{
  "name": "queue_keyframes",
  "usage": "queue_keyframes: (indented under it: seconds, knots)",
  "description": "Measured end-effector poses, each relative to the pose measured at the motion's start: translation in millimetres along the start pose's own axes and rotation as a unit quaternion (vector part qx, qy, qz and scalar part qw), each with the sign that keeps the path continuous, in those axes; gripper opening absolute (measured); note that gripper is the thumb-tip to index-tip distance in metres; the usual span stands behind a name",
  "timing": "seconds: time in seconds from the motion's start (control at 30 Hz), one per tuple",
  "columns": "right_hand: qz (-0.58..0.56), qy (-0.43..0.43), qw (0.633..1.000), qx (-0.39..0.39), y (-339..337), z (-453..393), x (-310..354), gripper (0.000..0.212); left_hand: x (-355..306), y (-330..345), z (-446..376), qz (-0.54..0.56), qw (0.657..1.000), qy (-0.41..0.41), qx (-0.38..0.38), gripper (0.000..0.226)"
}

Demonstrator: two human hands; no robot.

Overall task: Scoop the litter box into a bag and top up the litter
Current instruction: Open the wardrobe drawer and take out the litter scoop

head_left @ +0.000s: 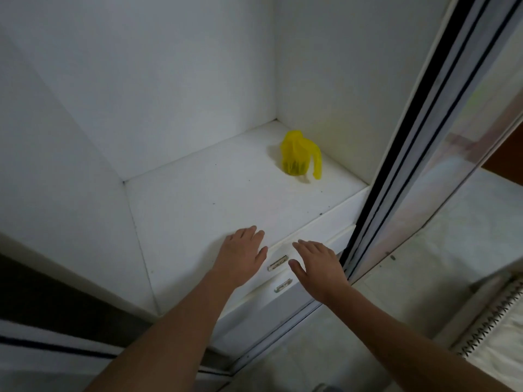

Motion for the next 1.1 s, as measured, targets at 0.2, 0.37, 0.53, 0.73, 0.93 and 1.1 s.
queue_keyframes:
  seconds: [0.2, 0.37, 0.53, 0.73, 0.93, 1.1]
  knots:
    - [-0.002, 0.082, 0.997, -0.012, 9.2, 9.0, 9.2, 0.057, 13.0, 4.2, -12.8, -0.001, 0.998, 0.063, 0.019, 0.070]
    - [-0.057, 0.166, 0.984, -0.024, 33.9, 17.0, 24.8, 0.057, 28.4, 16.7, -19.4, -0.047, 0.997, 0.058, 0.037, 0.058]
    - [-0.141, 0.234, 0.959, -0.071, 56.5, 21.3, 29.3, 0.053, 34.3, 22.9, -19.7, 0.030, 0.998, 0.026, 0.039, 0.059]
    - [-0.248, 0.281, 0.924, -0.076, 79.2, 6.4, 25.2, 0.051, 33.1, 36.9, -15.4, 0.054, 0.998, 0.013, 0.015, 0.055]
    - [-0.633, 0.404, 0.652, -0.104, 98.3, -22.6, 23.9, 0.030, 33.8, 42.2, -16.6, 0.040, 0.999, 0.010, 0.021, 0.058]
    - [-0.823, 0.430, 0.358, -0.099, 120.3, -39.6, 27.6, 0.023, 31.2, 38.3, -23.4, 0.021, 0.998, 0.010, 0.055, 0.061]
Point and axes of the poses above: each hand's wrist, its own z-axis away from the middle knuckle, its own y-axis out of the palm, x = y × z, the point moved 4 cm from there along -z, towards the middle knuckle, and after that the axes turned 2 degrees about -z, right-handed, at the moved point
